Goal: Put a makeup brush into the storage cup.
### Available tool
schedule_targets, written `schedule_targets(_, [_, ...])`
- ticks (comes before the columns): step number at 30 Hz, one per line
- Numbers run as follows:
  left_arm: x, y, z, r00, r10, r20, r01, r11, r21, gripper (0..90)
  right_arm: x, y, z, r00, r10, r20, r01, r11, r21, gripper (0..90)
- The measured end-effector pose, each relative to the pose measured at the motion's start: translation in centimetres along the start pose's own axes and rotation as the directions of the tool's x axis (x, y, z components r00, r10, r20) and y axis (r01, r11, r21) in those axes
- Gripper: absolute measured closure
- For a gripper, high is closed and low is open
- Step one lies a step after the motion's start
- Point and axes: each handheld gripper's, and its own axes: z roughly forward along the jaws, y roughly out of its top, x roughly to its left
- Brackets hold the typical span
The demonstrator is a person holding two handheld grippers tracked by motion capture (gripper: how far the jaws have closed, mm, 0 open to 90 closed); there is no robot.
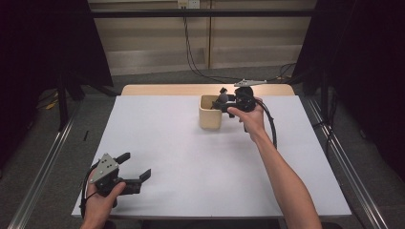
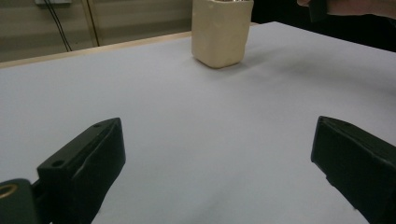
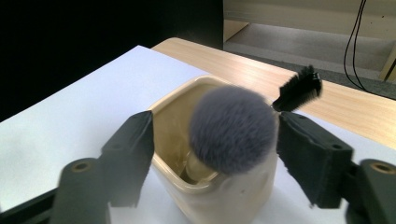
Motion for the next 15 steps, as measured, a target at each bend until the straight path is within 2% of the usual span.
schedule_targets(7, [0.2, 0.0, 0.0, 0.9999, -0.007, -0.008, 0.007, 1.0000, -0.005, 3.0, 0.0, -0.5, -0.3, 0.9999, -0.002, 0.015, 0.003, 0.999, -0.036, 7.5])
schedule_targets(12, [0.4, 0.0, 0.0, 0.9997, -0.017, -0.016, 0.017, 0.9998, -0.007, 3.0, -0.2, -0.7, -0.8, 0.9999, 0.014, -0.004, -0.014, 0.999, -0.042, 1.0])
schedule_targets(15, [0.4, 0.0, 0.0, 0.9997, -0.017, -0.017, 0.017, 0.9998, -0.006, 3.0, 0.1, -0.8, -1.1, 0.9999, -0.015, 0.000, 0.015, 0.998, -0.062, 0.8])
